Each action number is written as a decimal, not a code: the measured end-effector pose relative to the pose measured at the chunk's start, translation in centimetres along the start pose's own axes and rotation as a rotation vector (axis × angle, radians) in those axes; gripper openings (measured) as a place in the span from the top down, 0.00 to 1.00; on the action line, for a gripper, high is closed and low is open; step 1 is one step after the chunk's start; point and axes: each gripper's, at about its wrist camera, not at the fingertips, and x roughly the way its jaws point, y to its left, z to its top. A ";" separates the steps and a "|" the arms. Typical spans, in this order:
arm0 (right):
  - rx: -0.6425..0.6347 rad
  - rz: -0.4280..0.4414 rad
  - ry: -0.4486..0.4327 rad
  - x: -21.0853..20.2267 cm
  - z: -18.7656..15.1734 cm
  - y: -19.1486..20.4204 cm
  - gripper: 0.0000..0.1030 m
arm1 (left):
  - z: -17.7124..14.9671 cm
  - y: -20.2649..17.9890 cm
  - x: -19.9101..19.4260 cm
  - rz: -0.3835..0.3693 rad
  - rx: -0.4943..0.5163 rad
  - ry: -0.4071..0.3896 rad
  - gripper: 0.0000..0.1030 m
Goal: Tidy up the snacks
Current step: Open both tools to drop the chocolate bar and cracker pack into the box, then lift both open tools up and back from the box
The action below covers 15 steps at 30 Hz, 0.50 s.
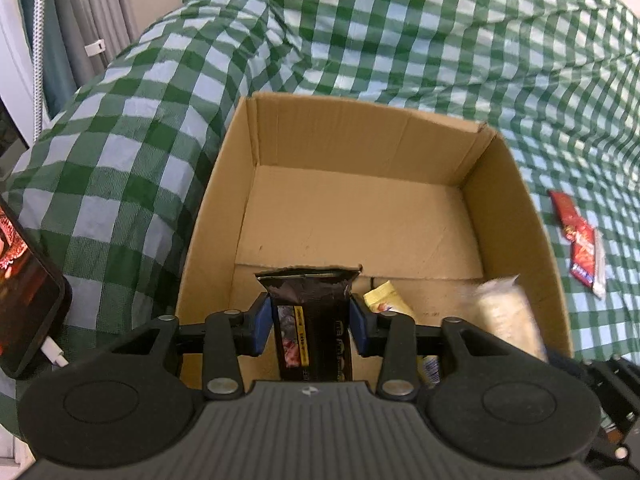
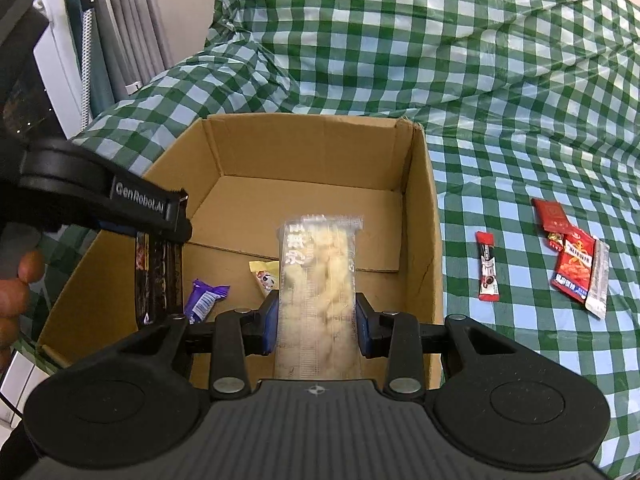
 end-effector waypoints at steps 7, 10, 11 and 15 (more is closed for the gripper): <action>-0.011 -0.037 -0.053 -1.7 0.2 0.2 0.20 | -0.5 -0.2 -2.1 0.052 0.039 -0.063 0.00; -0.006 -0.022 -0.041 -3.0 -0.4 0.3 0.14 | -1.8 -0.3 -3.3 0.064 0.059 -0.035 0.00; -0.004 -0.017 -0.035 -3.5 -0.7 0.4 0.14 | -2.4 -0.1 -3.7 0.066 0.060 -0.030 0.00; 0.003 -0.011 -0.022 -5.9 -2.4 0.9 0.10 | -5.3 0.9 -6.1 0.085 0.032 -0.005 0.00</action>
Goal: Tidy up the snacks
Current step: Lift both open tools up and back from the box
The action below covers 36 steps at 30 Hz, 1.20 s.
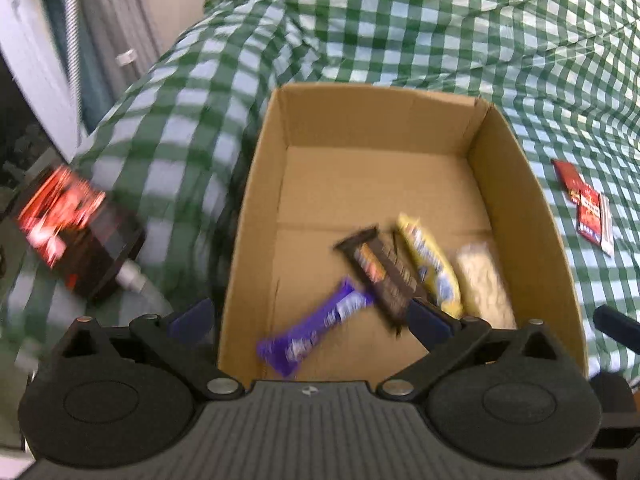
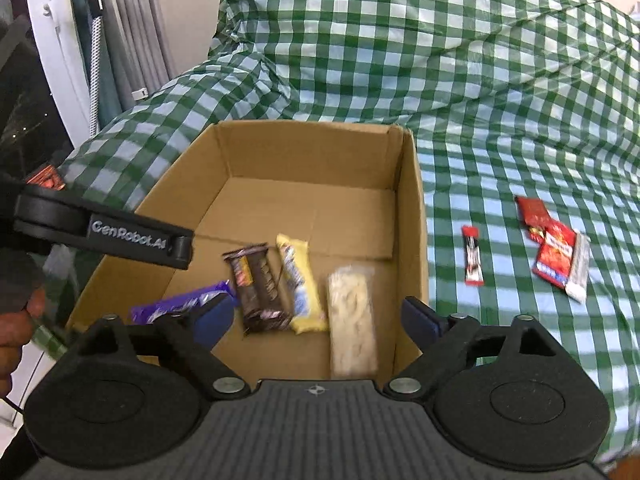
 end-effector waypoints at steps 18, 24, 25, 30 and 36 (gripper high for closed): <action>-0.035 -0.040 -0.157 -10.7 -4.1 2.0 0.05 | -7.5 0.3 -9.6 0.003 -0.010 -0.142 0.00; -0.056 -0.046 -0.207 -12.9 -5.1 2.9 0.03 | -8.9 0.2 -11.6 0.013 0.004 -0.191 0.00; -0.060 -0.047 -0.214 -13.2 -5.2 3.0 0.03 | -9.0 0.2 -11.8 0.012 0.001 -0.193 0.00; -0.079 -0.049 -0.250 -14.7 -5.8 3.4 0.03 | -9.9 0.1 -13.0 0.017 -0.001 -0.218 0.00; -0.072 -0.055 -0.275 -15.7 -6.2 3.3 0.02 | -10.3 -0.1 -13.9 0.017 0.009 -0.238 0.00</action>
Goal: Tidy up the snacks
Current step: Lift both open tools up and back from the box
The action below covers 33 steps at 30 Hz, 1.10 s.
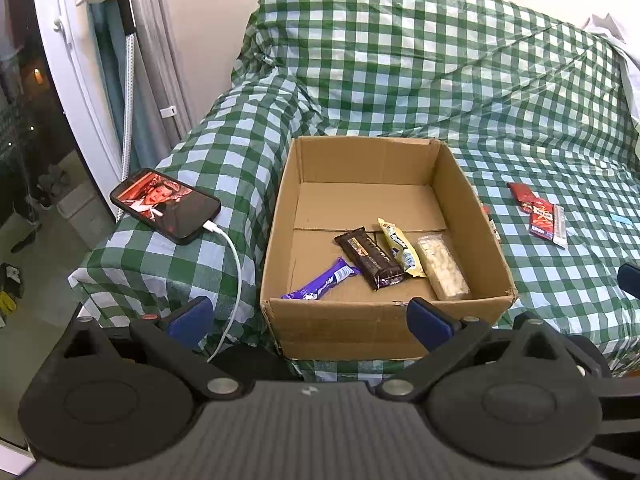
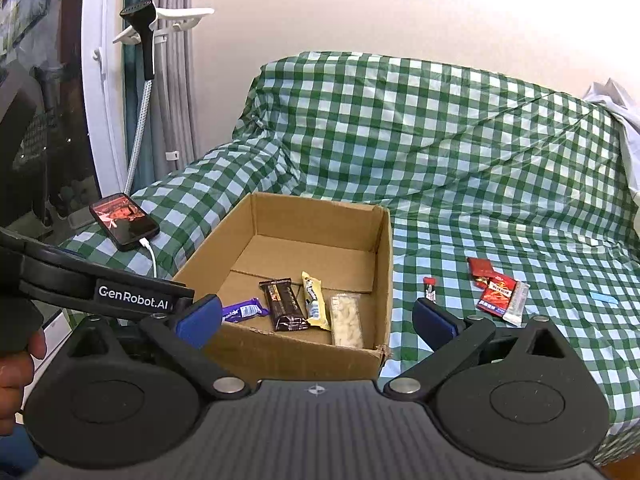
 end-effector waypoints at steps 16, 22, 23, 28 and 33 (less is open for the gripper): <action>0.002 0.000 -0.007 -0.4 -0.2 -0.1 0.01 | -0.2 -0.1 -0.5 0.005 0.004 -0.002 0.00; 0.006 0.003 0.000 -0.5 -0.2 -0.1 0.01 | -0.2 -0.1 -0.5 0.005 0.006 0.002 0.00; 0.006 0.002 0.000 -0.5 -0.2 -0.1 0.01 | -0.2 -0.1 -0.5 0.006 0.006 0.002 0.00; 0.007 0.004 0.003 -0.4 -0.3 -0.1 0.01 | -0.2 0.1 -0.3 0.006 0.010 0.007 0.00; 0.010 0.006 0.013 -0.2 -0.3 -0.2 0.01 | -0.2 0.2 0.0 0.008 0.014 0.012 0.00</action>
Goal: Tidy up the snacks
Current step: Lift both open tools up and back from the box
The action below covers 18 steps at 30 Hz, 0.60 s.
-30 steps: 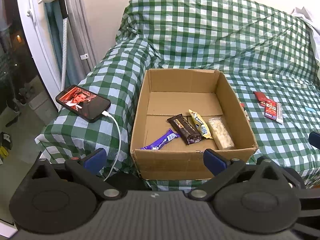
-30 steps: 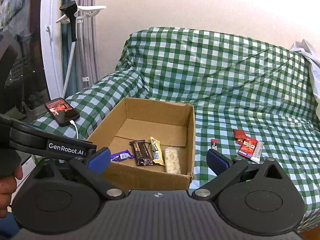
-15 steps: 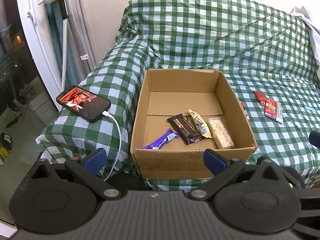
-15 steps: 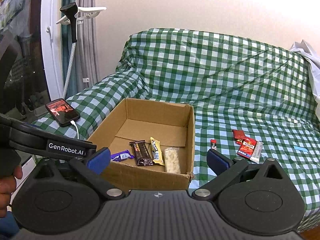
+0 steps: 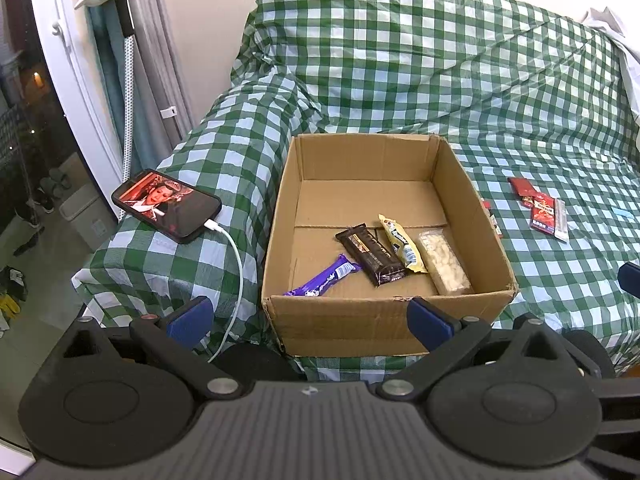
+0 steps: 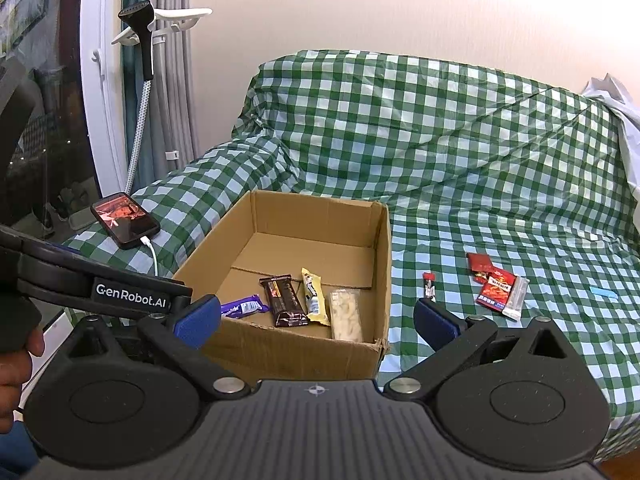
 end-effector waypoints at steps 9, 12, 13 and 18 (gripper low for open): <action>0.004 0.003 0.006 0.2 0.0 -0.1 0.01 | 0.0 0.0 0.3 0.001 0.006 0.006 0.00; 0.005 0.004 0.008 0.2 -0.1 -0.1 0.01 | 0.0 -0.1 0.4 0.002 0.009 0.010 0.00; 0.007 0.004 0.009 0.3 -0.2 -0.1 0.01 | 0.0 -0.1 0.5 0.002 0.010 0.012 0.00; 0.010 0.007 0.012 0.5 -0.3 -0.2 0.01 | 0.0 -0.3 0.7 0.005 0.018 0.018 0.00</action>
